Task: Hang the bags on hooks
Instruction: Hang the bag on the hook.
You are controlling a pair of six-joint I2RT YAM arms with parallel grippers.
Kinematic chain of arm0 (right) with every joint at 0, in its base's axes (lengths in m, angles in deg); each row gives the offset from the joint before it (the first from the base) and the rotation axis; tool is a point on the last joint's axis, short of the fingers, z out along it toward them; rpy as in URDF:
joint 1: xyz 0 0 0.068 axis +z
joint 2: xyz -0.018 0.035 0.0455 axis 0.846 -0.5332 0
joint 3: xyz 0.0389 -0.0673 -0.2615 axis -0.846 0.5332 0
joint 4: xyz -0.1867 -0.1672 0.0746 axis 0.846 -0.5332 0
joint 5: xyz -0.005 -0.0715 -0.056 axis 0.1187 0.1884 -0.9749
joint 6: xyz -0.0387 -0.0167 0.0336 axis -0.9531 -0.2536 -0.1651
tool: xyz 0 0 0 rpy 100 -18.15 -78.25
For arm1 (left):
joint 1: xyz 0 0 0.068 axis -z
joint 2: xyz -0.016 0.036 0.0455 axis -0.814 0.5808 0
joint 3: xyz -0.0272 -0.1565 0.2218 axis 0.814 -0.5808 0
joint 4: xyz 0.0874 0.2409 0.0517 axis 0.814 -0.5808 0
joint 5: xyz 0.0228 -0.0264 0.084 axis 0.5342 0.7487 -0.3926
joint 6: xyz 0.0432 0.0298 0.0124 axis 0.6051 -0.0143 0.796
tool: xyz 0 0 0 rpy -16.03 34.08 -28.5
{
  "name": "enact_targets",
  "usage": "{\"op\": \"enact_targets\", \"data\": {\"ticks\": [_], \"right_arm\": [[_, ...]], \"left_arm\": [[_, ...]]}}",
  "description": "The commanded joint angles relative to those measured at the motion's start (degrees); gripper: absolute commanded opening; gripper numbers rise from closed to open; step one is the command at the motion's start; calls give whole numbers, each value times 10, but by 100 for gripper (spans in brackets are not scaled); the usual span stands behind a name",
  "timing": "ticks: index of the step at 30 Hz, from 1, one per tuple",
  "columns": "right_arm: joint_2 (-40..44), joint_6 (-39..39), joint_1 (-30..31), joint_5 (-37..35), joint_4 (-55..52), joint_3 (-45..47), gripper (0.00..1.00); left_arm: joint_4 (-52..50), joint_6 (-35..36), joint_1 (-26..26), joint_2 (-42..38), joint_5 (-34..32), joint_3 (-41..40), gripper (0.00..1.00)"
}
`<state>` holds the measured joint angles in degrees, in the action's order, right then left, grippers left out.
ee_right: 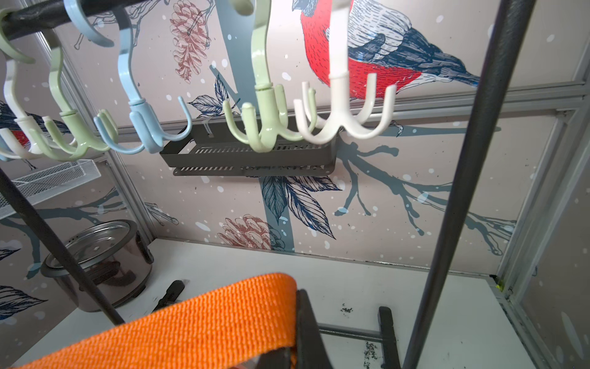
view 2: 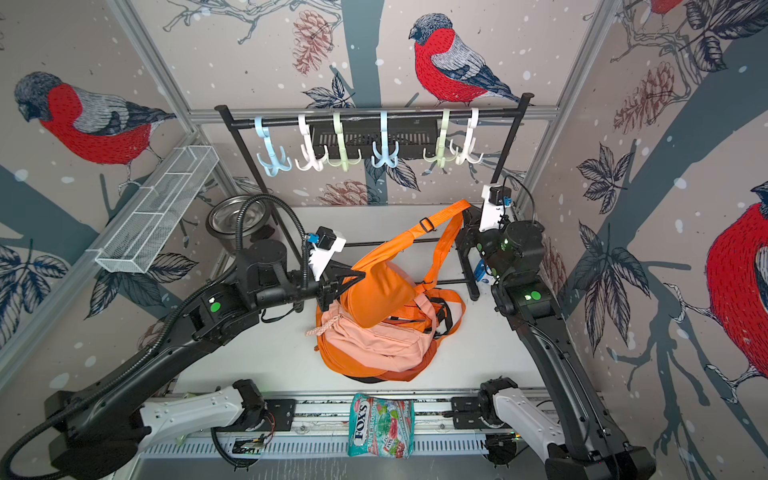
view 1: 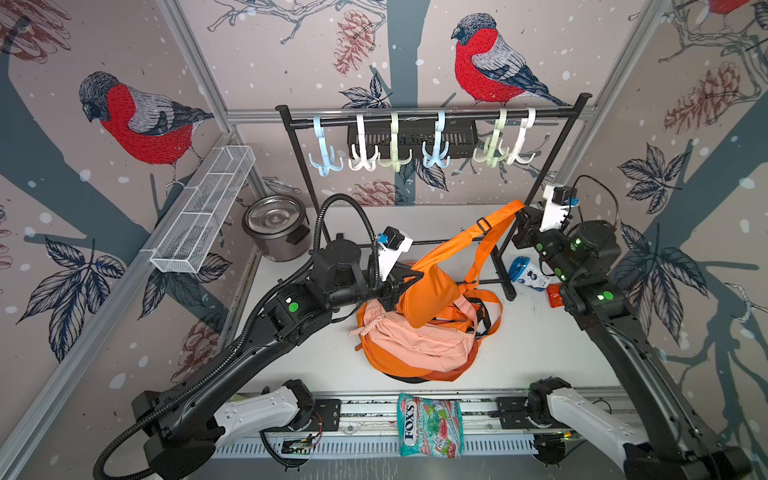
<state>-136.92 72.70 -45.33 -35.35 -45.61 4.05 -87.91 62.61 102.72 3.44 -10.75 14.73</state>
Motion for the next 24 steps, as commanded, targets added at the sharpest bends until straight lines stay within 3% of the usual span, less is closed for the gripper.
{"op": "enact_targets", "data": {"ticks": [1,13,24], "right_arm": [[-9,-6,-24,-17,-6,-27,4],[-105,9,-96,15,-30,-167,3],[-219,3,-114,37,-63,-308,3]], "left_arm": [[92,-33,2,16,10,1,0],[209,-97,33,141,16,63,0],[224,-132,35,227,21,153,0]]}}
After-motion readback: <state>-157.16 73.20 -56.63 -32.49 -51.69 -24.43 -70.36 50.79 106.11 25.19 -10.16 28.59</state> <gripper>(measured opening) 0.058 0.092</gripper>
